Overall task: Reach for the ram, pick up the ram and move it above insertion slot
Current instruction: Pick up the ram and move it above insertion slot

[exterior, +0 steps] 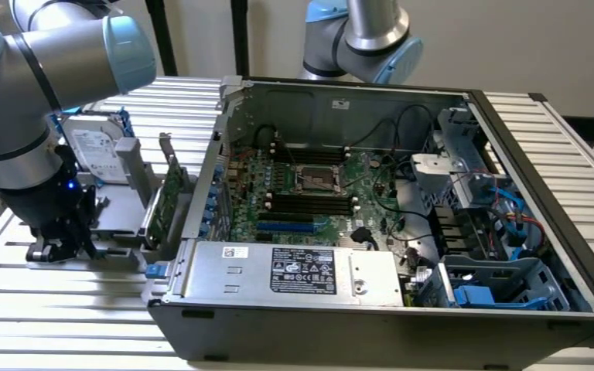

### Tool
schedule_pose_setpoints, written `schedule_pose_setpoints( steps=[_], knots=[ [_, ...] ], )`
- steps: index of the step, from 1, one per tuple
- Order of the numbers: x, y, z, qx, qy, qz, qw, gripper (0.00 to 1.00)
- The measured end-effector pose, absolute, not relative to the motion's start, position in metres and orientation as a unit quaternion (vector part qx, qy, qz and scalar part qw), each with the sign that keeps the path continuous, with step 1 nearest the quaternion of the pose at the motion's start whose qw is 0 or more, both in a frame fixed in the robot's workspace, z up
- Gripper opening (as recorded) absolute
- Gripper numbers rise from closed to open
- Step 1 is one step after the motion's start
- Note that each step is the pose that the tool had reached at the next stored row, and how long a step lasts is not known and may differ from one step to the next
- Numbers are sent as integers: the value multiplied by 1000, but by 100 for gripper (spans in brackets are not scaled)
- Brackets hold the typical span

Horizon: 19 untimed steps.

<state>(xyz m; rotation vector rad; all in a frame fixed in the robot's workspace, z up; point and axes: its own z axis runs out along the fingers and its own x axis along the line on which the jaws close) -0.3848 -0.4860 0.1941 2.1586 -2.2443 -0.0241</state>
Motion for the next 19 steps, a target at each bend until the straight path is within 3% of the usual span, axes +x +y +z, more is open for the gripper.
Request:
schedule_pose_setpoints(
  steps=[19],
  knots=[
    [-385, -486, 203, 699, -715, -8, 14, 14]
  ],
)
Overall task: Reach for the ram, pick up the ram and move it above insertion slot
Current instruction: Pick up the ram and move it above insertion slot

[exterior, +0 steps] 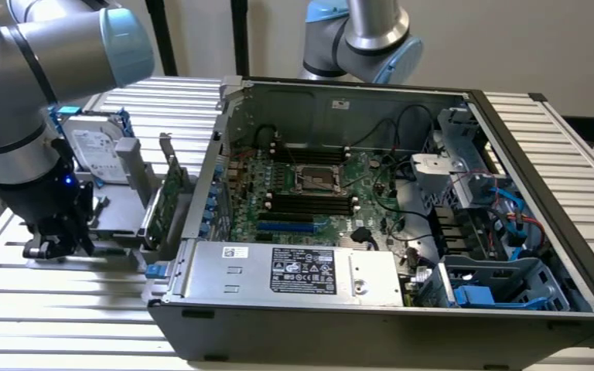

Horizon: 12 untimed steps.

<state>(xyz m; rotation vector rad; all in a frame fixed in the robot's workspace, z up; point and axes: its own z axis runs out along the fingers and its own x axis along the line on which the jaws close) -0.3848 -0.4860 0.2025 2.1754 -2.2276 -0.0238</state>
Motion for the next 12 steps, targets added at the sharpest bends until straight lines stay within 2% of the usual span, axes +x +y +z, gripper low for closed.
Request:
schedule_pose_setpoints(
  steps=[7, 12],
  knots=[
    [-385, -486, 213, 702, -712, -8, 14, 14],
    [-385, -486, 234, 705, -709, -8, 14, 14]
  ],
)
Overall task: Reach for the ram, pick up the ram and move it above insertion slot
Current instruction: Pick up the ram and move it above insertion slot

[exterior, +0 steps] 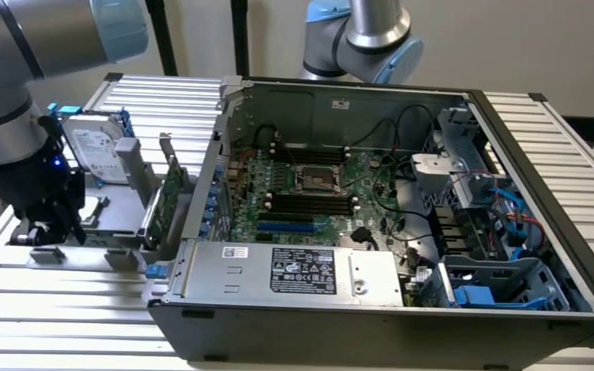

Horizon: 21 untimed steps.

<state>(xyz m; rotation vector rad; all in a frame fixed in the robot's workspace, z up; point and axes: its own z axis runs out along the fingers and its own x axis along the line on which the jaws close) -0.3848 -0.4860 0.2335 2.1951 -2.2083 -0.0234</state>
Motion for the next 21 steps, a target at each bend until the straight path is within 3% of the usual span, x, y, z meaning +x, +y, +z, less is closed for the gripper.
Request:
schedule_pose_setpoints(
  steps=[21],
  knots=[
    [-352, -487, 329, 731, -682, -17, 4, 14]
  ],
)
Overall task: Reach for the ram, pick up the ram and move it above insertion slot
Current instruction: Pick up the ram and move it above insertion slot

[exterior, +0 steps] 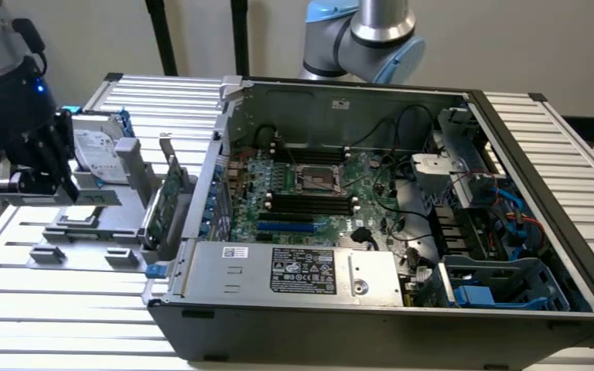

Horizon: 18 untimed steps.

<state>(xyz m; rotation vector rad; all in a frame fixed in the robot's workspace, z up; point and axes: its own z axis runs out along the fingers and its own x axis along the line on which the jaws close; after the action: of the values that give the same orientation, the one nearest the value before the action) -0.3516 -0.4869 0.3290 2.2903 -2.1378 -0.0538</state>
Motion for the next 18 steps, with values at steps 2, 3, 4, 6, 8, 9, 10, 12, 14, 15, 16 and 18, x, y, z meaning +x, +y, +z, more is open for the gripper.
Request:
schedule_pose_setpoints(
  steps=[2, 3, 4, 6, 8, 9, 10, 12, 14, 15, 16, 18],
  knots=[
    [-343, -487, 338, 731, -682, -17, 4, 14],
    [-338, -487, 343, 731, -682, -17, 4, 14],
    [-334, -487, 347, 731, -682, -17, 4, 14],
    [-324, -487, 356, 731, -682, -17, 4, 14],
    [-315, -487, 365, 731, -682, -17, 4, 14],
    [-311, -487, 370, 731, -682, -17, 4, 14],
    [-306, -487, 374, 731, -682, -17, 4, 14],
    [-297, -487, 384, 731, -682, -17, 4, 14],
    [-288, -486, 393, 731, -682, -17, 4, 14],
    [-283, -486, 397, 731, -682, -17, 4, 14],
    [-279, -486, 401, 731, -682, -17, 4, 14],
    [-272, -485, 407, 731, -682, -17, 4, 14]
  ],
)
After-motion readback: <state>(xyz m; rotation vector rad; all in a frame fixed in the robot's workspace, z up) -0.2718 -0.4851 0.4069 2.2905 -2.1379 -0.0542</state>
